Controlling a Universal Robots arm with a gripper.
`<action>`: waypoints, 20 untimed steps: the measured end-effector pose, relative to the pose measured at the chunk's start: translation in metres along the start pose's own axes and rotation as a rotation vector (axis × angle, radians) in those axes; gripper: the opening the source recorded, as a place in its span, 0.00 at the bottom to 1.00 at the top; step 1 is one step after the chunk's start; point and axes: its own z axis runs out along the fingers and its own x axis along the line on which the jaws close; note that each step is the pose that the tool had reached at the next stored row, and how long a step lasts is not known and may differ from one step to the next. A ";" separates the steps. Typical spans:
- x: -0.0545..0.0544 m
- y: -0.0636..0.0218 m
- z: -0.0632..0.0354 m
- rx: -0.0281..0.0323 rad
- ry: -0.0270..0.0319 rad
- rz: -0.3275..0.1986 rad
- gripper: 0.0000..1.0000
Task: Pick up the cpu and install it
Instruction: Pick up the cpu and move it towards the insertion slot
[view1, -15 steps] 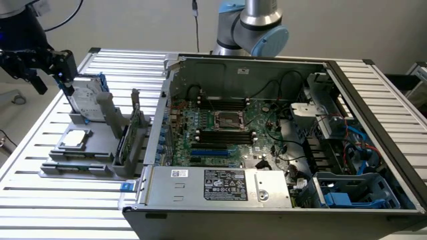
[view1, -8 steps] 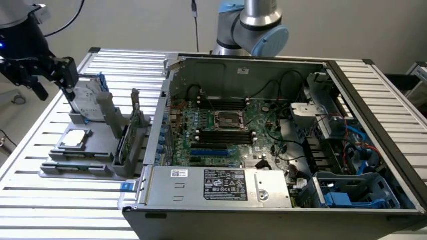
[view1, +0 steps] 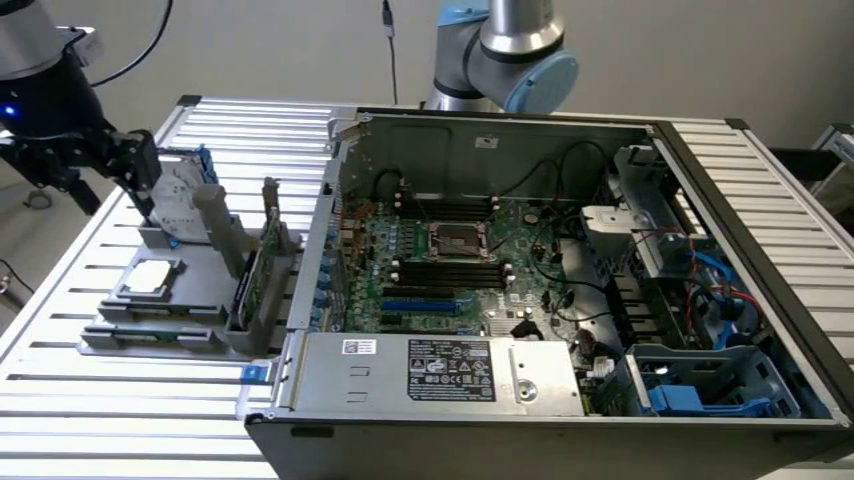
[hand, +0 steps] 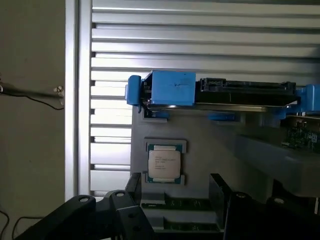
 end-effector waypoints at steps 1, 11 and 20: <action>0.000 -0.0006 0.0019 -0.0001 0.0000 -0.001 0.65; 0.000 -0.0053 0.0198 -0.0001 0.0003 -0.007 0.65; 0.000 -0.0080 0.0362 -0.0001 0.0002 -0.007 0.65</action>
